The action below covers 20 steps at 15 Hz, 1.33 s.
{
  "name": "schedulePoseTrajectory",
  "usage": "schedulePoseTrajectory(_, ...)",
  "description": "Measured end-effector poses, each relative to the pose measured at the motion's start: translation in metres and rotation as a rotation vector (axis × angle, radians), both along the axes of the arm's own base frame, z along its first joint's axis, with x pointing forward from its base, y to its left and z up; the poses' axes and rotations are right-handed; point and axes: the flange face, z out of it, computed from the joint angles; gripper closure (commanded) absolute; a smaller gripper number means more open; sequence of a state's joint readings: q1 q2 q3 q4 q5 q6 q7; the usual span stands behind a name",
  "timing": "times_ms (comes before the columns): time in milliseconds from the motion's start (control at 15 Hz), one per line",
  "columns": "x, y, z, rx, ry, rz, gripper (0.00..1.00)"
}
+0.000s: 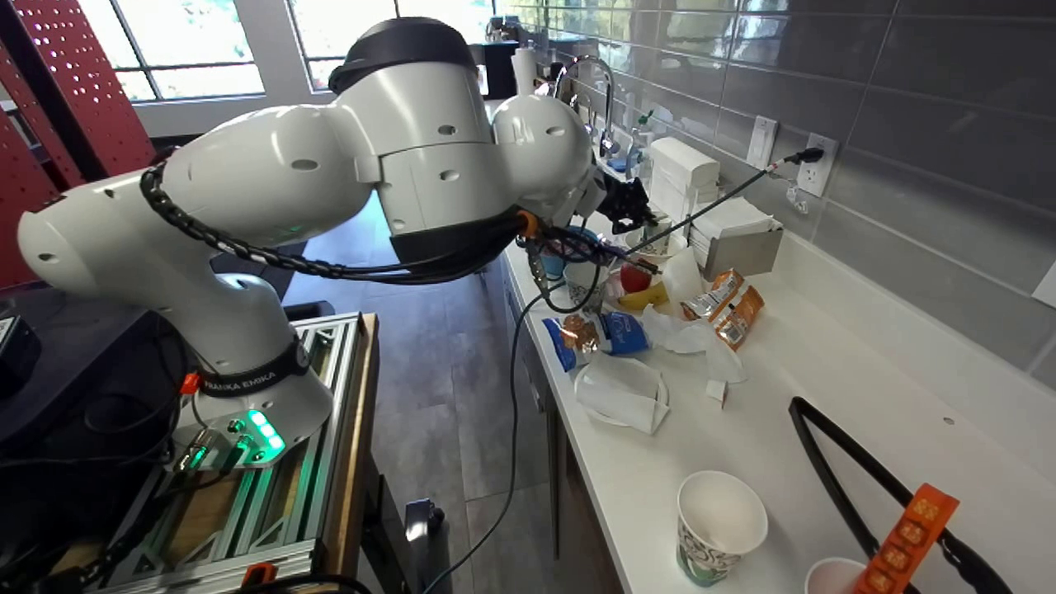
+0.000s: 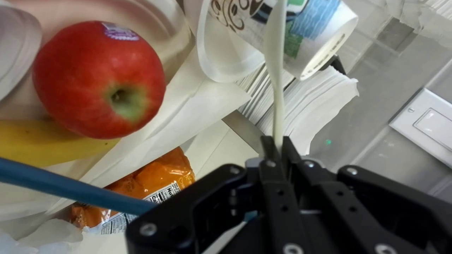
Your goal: Place some cereal from the blue bowl into the white bowl.
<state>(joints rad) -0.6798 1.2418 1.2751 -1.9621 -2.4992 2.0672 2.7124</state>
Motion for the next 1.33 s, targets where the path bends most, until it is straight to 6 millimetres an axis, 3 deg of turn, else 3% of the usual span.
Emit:
schedulePoseTrajectory(600,0.006,0.034,0.022,-0.049,0.106,-0.073,0.99)
schedulePoseTrajectory(1000,0.008,0.040,0.029,-0.098,0.153,-0.109,0.99)
schedulePoseTrajectory(1333,-0.002,0.048,0.035,-0.141,0.064,0.086,0.99)
